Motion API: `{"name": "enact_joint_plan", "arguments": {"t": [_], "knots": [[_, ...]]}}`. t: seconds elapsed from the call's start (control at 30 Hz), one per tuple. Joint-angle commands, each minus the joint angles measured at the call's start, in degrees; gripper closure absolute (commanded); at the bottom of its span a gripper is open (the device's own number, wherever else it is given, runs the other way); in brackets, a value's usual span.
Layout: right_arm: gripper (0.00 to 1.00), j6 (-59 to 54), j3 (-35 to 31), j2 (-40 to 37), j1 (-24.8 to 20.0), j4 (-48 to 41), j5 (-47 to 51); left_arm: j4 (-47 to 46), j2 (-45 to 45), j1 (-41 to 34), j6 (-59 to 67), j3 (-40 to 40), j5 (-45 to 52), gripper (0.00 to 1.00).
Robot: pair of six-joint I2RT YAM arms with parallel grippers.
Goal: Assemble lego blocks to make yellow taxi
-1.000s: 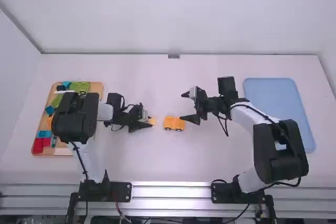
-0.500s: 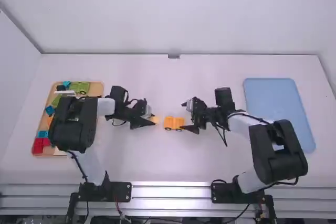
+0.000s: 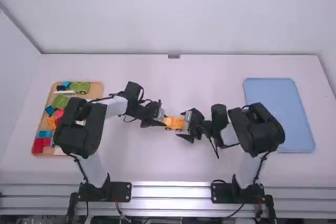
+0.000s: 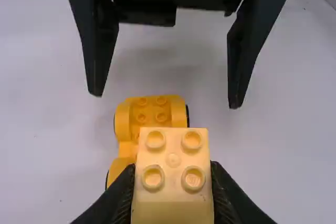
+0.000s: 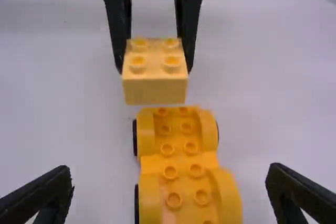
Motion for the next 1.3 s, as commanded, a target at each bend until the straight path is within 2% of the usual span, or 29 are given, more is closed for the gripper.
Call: {"name": "enact_joint_plan", "arguments": {"t": [0.0,0.23,0.4,0.53,0.57,0.7,0.77,0.8,0.83,0.87,1.0,1.27], "knots": [[0.02,1.6,2.2,2.7,-0.9,0.0,-2.9,-0.3,-0.5,0.0,0.6,0.8,2.8,0.94],[0.02,-0.5,10.0,9.9,-0.2,-4.2,-5.1,1.4,-0.5,-0.6,-3.9,0.8,2.4,0.95],[0.02,-1.2,12.2,10.9,0.0,-6.1,-6.7,1.9,-0.5,-1.6,-3.9,0.4,2.0,0.96],[0.00,-6.2,13.7,11.2,0.8,-12.2,-5.7,6.6,-0.5,-3.0,-6.3,-1.6,-0.1,0.98],[0.02,-6.8,14.0,11.2,1.0,-13.2,-5.8,8.1,-0.5,-3.0,-8.1,-2.1,-0.3,0.98],[0.22,-9.6,14.9,11.2,1.3,-17.0,-5.7,15.1,-0.5,-2.7,-14.5,-4.5,-0.5,0.98],[0.31,-9.6,15.0,11.2,1.2,-17.6,-5.8,15.9,-0.5,-3.0,-14.4,-5.2,-0.6,0.98],[0.39,-9.6,15.4,11.2,1.2,-18.4,-5.7,16.1,-0.5,-2.9,-14.5,-5.7,-0.6,0.98],[0.41,-9.6,15.5,11.2,1.1,-18.6,-5.7,16.1,-0.5,-2.7,-15.0,-5.9,-0.5,0.98],[0.48,-10.8,15.5,11.2,0.7,-18.9,-6.1,16.4,-0.5,-2.9,-16.1,-6.3,-0.6,0.98],[0.54,-13.5,14.9,11.2,0.0,-19.3,-7.6,16.1,-0.5,-3.1,-16.1,-6.6,-0.4,0.98],[0.55,-13.7,14.6,11.2,-0.8,-20.1,-10.3,16.9,-0.5,-3.3,-16.4,-8.2,0.7,0.98]]}}
